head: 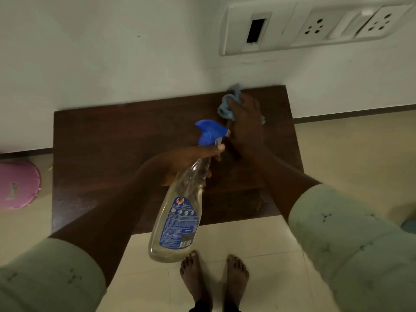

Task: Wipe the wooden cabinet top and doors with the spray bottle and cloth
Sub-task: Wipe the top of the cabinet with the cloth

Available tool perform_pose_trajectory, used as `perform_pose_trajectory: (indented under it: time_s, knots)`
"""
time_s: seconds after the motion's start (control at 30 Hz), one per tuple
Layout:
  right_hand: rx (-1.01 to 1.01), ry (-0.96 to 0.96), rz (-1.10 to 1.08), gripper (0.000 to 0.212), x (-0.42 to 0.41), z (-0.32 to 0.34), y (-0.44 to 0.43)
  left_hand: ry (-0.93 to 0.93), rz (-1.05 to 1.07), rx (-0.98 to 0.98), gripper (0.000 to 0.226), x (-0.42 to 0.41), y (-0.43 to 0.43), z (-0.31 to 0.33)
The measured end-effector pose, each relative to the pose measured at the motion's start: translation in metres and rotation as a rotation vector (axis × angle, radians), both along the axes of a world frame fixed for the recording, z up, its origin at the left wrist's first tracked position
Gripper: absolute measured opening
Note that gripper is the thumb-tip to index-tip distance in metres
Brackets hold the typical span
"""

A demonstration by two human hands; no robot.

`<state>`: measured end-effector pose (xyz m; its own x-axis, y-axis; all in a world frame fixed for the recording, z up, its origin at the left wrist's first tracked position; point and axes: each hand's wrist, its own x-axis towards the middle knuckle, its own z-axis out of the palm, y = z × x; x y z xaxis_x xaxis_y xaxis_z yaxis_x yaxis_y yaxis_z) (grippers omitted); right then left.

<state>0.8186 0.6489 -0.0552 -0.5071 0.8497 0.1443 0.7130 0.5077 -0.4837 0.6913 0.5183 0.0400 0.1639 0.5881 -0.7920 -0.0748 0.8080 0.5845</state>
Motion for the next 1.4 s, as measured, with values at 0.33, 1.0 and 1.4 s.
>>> perform_pose_trajectory:
  time_s: [0.33,1.0,1.4]
  knots:
    - [0.09,-0.007,-0.14,0.047,0.02,-0.007,0.001,-0.032,0.141,-0.007,0.054,-0.031,-0.033,0.003]
    - [0.04,-0.02,0.025,0.048,0.047,-0.008,-0.01,-0.011,0.215,0.029,0.045,-0.039,-0.059,-0.006]
    - [0.022,-0.065,0.247,0.051,0.048,-0.005,-0.013,-0.021,0.145,0.104,0.043,-0.025,-0.037,-0.015]
